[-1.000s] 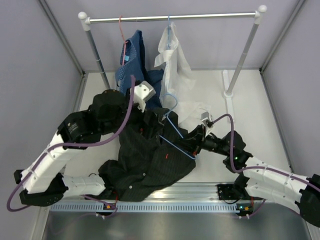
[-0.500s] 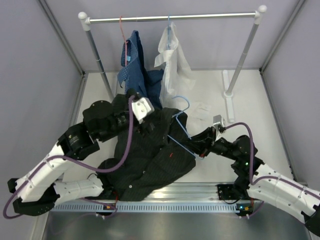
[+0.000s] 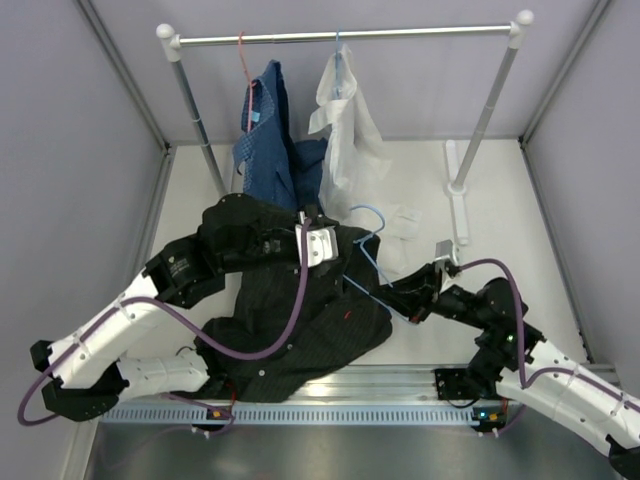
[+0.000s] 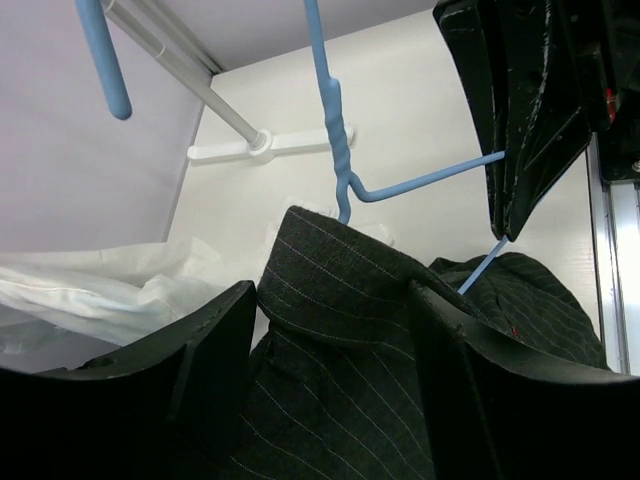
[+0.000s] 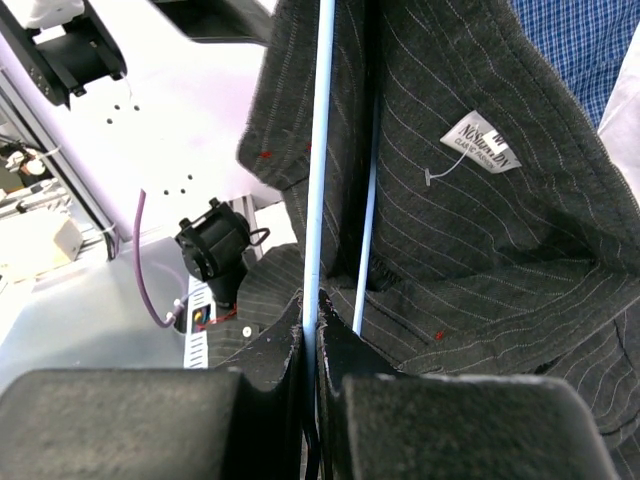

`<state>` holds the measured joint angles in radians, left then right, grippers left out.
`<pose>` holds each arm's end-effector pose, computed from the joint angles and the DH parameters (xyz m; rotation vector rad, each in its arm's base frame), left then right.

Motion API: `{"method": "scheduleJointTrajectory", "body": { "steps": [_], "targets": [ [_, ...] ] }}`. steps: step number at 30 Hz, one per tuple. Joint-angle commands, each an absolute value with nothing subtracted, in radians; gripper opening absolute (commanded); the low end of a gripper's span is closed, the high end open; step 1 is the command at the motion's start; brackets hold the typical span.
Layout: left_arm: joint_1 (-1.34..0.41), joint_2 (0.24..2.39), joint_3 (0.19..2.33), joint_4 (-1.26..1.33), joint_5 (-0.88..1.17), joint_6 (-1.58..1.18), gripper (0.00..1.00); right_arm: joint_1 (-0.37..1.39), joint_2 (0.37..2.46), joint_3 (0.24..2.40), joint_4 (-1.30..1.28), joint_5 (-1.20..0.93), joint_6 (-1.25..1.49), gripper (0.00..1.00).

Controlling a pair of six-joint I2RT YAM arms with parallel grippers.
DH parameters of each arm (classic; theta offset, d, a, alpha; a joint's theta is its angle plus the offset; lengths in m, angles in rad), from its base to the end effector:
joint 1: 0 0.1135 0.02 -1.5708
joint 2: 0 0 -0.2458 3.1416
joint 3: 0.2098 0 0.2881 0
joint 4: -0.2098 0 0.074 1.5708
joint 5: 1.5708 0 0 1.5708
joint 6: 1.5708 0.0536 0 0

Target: Place the shirt on the hanger

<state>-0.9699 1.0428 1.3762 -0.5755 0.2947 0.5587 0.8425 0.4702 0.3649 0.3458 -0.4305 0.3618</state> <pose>0.1367 -0.2269 0.4447 1.4164 1.1708 -0.5571 0.1208 0.1691 0.2841 -0.7234 1.2867 1.2830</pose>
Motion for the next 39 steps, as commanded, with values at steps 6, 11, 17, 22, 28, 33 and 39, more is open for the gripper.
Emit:
{"method": "scheduleJointTrajectory", "body": {
  "steps": [6,11,17,22,28,33,39],
  "targets": [
    [-0.968,1.129,1.463,-0.571,0.302,0.594,0.60,0.859,0.431,0.423,0.324,-0.483,0.307,0.00],
    [-0.969,1.160,1.505,-0.629,0.370,0.574,0.40,0.859,0.422,0.445,0.279,-0.482,0.281,0.00],
    [-0.969,1.132,1.506,-0.655,0.387,0.566,0.19,0.859,0.400,0.456,0.256,-0.459,0.262,0.00],
    [-0.969,1.137,1.511,-0.675,0.403,0.561,0.20,0.859,0.416,0.472,0.253,-0.482,0.255,0.00],
    [-0.971,1.160,1.517,-0.701,0.440,0.546,0.18,0.859,0.402,0.474,0.252,-0.465,0.238,0.00],
    [-0.971,1.151,1.513,-0.715,0.436,0.549,0.34,0.859,0.380,0.480,0.252,-0.468,0.229,0.00],
    [-0.969,1.154,1.517,-0.723,0.428,0.554,0.00,0.858,0.371,0.485,0.250,-0.476,0.233,0.00]
  ]
}}
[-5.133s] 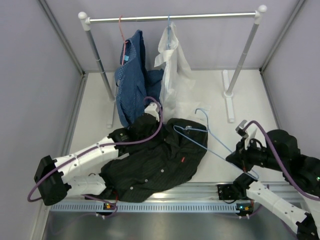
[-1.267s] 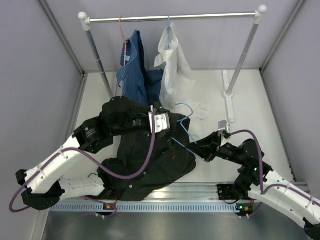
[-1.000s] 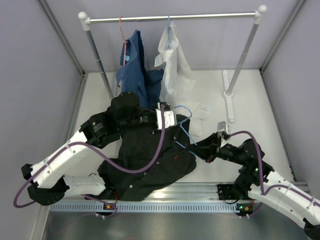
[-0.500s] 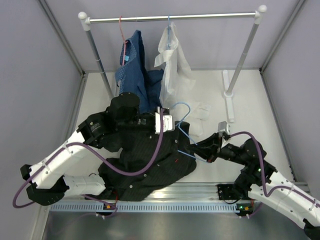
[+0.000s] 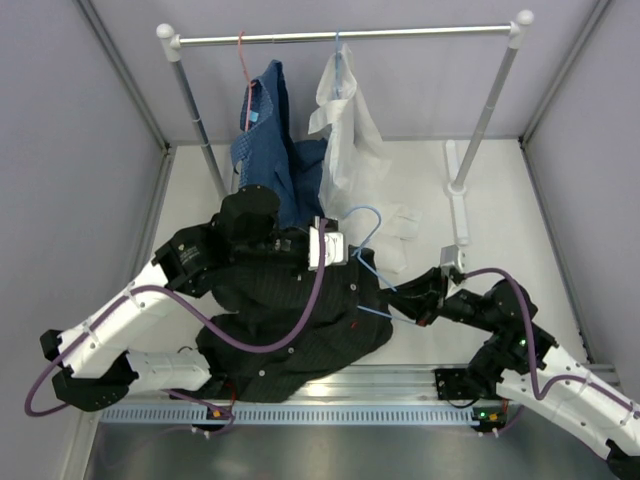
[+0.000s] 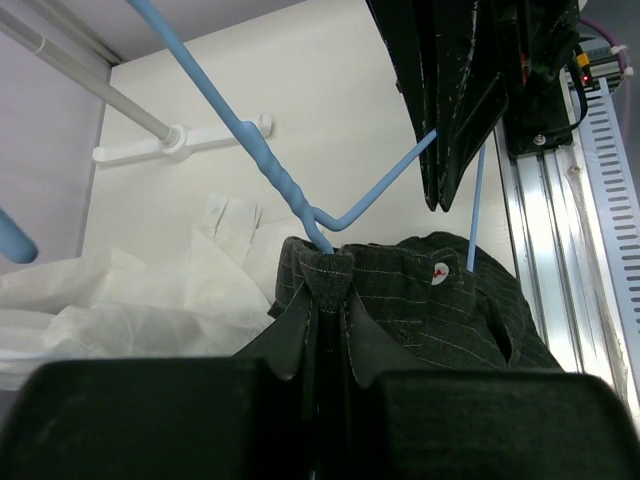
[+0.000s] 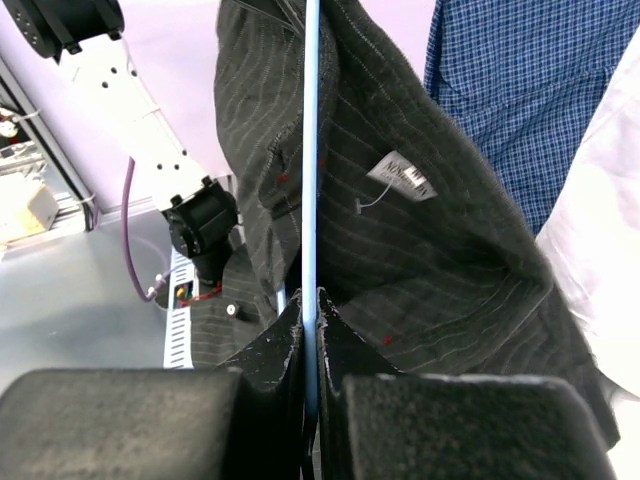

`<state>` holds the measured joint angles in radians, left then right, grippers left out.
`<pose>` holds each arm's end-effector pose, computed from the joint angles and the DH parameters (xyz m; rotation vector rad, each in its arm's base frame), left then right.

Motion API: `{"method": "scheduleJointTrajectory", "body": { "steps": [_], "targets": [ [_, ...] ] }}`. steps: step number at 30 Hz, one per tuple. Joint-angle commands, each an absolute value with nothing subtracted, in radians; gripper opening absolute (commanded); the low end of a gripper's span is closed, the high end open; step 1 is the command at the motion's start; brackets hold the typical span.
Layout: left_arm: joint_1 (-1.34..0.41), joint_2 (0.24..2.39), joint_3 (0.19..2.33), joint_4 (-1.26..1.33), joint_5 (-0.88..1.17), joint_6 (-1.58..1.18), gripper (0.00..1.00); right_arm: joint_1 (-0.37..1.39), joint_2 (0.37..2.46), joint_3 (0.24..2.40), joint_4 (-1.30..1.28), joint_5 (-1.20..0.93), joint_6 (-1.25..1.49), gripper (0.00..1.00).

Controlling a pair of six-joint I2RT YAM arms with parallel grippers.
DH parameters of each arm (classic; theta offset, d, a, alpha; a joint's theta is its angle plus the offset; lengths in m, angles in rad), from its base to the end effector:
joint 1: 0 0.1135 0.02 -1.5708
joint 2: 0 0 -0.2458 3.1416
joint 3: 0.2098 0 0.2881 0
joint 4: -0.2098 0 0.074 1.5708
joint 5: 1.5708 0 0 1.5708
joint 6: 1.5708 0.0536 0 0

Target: Place the shirt on the hanger

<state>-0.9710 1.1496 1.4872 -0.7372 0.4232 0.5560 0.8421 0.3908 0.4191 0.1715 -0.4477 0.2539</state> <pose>0.1391 -0.2425 0.4400 1.5703 1.2333 -0.6856 0.1109 0.1591 0.2994 -0.8057 1.2692 1.2040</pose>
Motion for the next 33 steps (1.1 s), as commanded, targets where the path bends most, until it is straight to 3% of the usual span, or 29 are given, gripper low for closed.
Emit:
{"method": "scheduleJointTrajectory", "body": {
  "steps": [1,7,9,10,11,16,20,24,30,33],
  "targets": [
    [-0.971,1.158,1.519,-0.724,0.433,0.554,0.00,0.859,0.371,0.483,0.252,-0.476,0.232,0.00],
    [-0.969,1.151,1.516,-0.722,0.431,0.567,0.00,0.859,0.368,0.476,0.245,-0.440,0.236,0.01],
    [-0.971,1.135,1.513,-0.723,0.410,0.575,0.00,0.858,0.365,0.477,0.230,-0.399,0.236,0.17],
    [-0.969,1.129,1.509,-0.723,0.379,0.577,0.00,0.859,0.364,0.480,0.212,-0.375,0.233,0.34],
    [-0.969,1.121,1.508,-0.723,0.356,0.575,0.00,0.859,0.362,0.486,0.149,-0.306,0.226,0.65],
    [-0.969,1.014,1.454,-0.723,0.195,0.491,0.00,0.859,0.307,0.531,-0.125,0.045,0.247,0.83],
    [-0.969,0.890,1.353,-0.721,0.131,0.417,0.00,0.859,0.278,0.558,-0.258,0.321,0.320,0.84],
    [-0.971,0.818,1.273,-0.719,0.057,0.370,0.00,0.859,0.313,0.586,-0.308,0.412,0.396,0.78],
    [-0.971,0.810,1.209,-0.635,-0.288,0.206,0.00,0.859,0.501,0.586,-0.218,0.215,0.472,0.68],
    [-0.969,0.783,1.180,-0.586,-0.301,0.145,0.00,0.857,0.512,0.500,-0.011,0.132,0.506,0.66]
  ]
}}
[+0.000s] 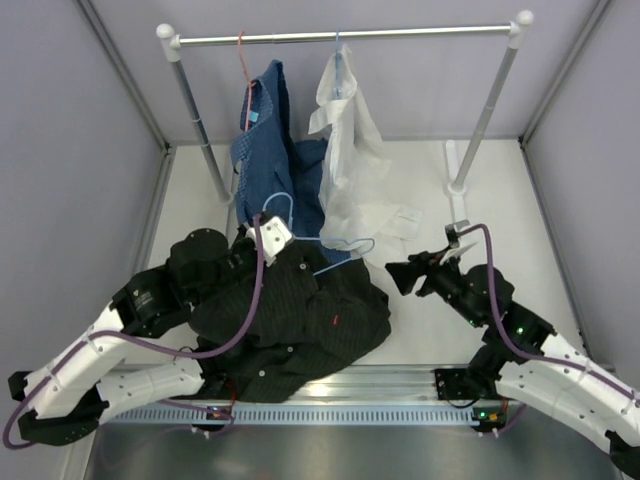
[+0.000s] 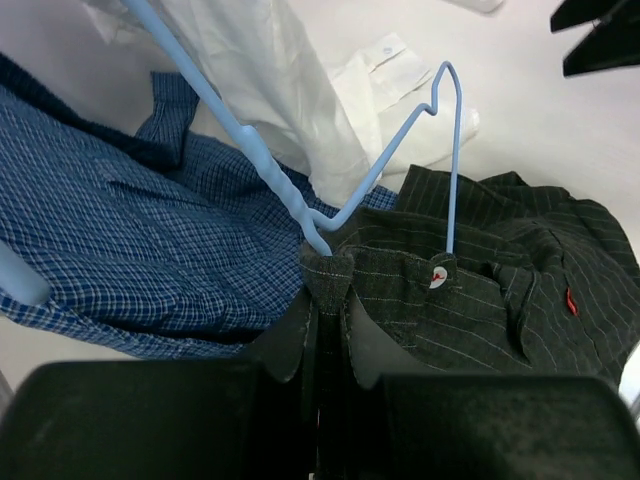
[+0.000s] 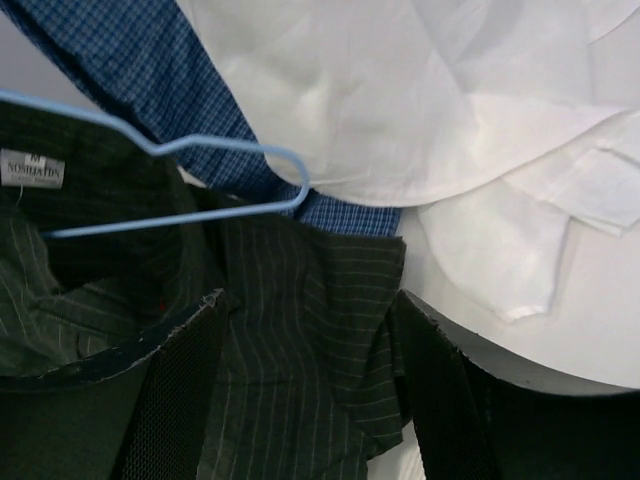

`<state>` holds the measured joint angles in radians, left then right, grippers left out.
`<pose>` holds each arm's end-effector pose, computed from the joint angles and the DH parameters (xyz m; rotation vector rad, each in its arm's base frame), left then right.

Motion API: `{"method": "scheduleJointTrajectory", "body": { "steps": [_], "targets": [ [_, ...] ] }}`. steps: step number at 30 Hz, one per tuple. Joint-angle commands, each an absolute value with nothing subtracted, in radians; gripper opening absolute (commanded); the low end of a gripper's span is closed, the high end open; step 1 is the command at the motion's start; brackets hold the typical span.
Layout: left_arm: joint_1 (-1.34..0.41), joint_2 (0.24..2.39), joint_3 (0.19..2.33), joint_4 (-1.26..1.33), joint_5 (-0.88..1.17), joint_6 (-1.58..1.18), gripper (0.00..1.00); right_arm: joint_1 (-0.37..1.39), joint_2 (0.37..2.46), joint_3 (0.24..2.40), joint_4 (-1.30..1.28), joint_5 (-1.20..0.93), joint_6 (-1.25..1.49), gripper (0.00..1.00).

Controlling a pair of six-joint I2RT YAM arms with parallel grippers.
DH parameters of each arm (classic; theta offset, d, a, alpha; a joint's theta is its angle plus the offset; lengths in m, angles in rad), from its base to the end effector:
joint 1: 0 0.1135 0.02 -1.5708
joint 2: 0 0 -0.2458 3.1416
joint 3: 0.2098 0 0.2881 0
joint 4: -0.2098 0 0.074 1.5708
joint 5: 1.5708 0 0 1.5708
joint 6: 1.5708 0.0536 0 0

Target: Place the shirt on the hanger

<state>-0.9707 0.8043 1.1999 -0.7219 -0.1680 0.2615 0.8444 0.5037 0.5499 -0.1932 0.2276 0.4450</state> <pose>0.1240 -0.1654 0.4139 1.0053 1.6186 -0.3235 0.1474 0.1477 0.2866 -0.1796 1.7648 0.7541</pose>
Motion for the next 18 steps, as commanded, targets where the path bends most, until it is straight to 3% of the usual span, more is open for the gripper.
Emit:
{"method": "scheduleJointTrajectory", "body": {
  "steps": [1,4,7,10,14,18],
  "targets": [
    [-0.969,0.769,1.155,-0.571,-0.276,0.135,0.00,0.857,0.535,0.497,0.033,0.126,0.509,0.66],
    [-0.971,0.694,1.099,-0.525,-0.162,0.135,0.00,0.850,0.598,0.508,0.086,0.141,0.526,0.63],
    [-0.971,0.600,1.049,-0.442,-0.172,0.109,0.00,0.831,0.638,0.520,0.104,0.163,0.563,0.57],
    [-0.969,0.539,1.014,-0.402,-0.195,0.084,0.00,0.830,0.685,0.492,0.239,0.010,0.560,0.53],
    [-0.971,0.519,0.996,-0.373,-0.143,0.072,0.00,0.830,0.799,0.483,0.418,-0.346,0.568,0.49],
    [-0.971,0.545,1.006,-0.365,-0.114,0.058,0.00,0.839,0.859,0.459,0.543,-0.393,0.603,0.46]
  ]
}}
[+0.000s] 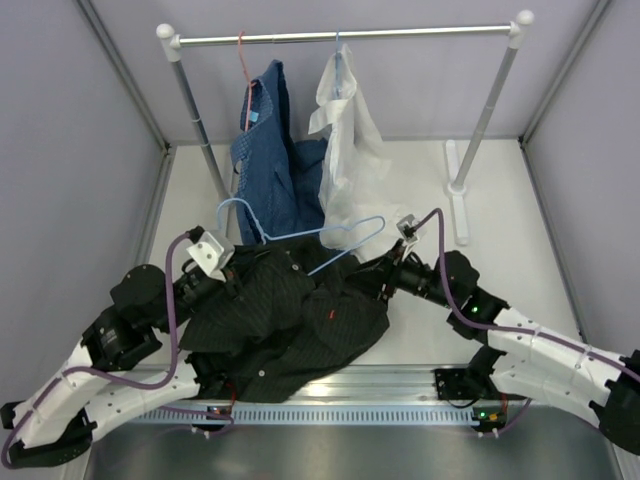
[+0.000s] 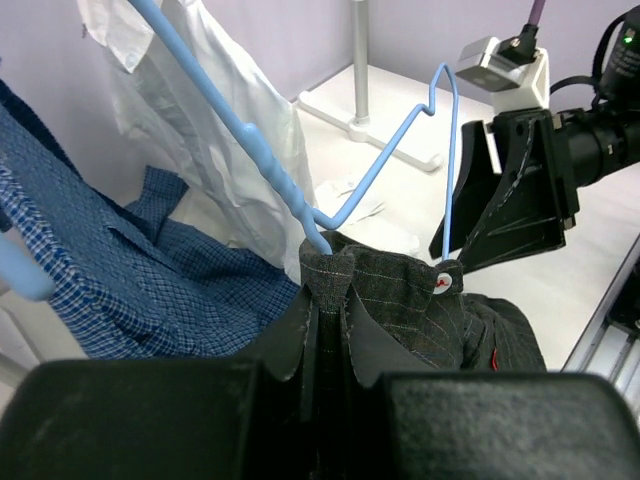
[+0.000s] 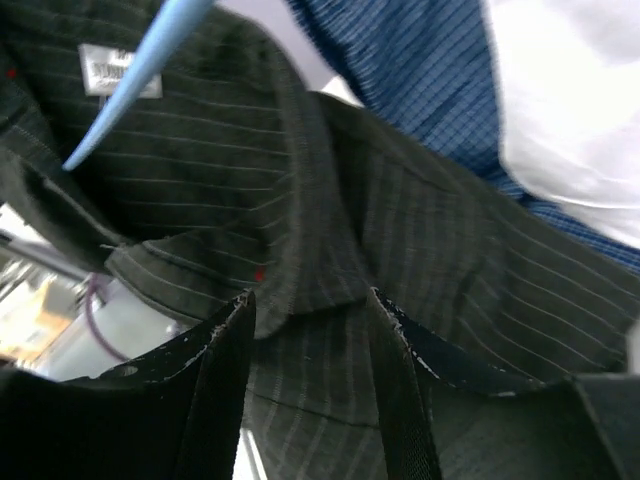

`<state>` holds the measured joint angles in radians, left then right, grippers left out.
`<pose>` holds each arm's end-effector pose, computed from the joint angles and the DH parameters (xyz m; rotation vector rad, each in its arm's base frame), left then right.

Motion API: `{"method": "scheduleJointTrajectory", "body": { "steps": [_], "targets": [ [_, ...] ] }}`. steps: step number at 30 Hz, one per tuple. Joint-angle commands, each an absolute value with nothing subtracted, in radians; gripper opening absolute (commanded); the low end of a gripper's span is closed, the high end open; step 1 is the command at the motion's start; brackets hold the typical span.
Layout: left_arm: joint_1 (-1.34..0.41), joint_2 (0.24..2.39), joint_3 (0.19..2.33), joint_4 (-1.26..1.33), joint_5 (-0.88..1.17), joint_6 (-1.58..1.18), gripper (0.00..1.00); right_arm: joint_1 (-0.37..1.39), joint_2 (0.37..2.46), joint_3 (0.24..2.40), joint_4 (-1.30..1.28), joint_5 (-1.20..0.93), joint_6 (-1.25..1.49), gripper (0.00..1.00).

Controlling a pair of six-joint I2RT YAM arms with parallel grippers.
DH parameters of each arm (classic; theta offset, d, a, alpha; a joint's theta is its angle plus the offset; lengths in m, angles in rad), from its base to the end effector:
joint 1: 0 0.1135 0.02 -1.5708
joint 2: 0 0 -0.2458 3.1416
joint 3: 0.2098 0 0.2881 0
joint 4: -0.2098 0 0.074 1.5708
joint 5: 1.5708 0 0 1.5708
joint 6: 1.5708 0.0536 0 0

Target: Place the shirt on the hanger

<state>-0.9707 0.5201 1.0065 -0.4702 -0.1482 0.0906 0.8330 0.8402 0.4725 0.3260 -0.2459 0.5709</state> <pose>0.0939 -0.1232 0.4225 0.6965 1.4225 -0.5777 0.1695 0.2059 0.2460 -0.4361 1.7149 1.2541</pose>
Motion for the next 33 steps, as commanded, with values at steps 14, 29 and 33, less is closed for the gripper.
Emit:
{"method": "scheduleJointTrajectory", "body": {
  "steps": [14,29,33],
  "targets": [
    [-0.969,0.561,1.017,-0.341,-0.057,0.044,0.00,0.877,0.983,0.436,0.588,-0.304,0.540,0.43],
    [-0.971,0.558,1.009,-0.331,-0.064,0.044,0.00,0.943,1.045,0.417,0.654,-0.249,0.511,0.03],
    [-0.971,0.545,1.002,-0.336,-0.084,0.072,0.00,0.937,0.974,0.442,0.478,-0.108,0.477,0.00]
  ]
}}
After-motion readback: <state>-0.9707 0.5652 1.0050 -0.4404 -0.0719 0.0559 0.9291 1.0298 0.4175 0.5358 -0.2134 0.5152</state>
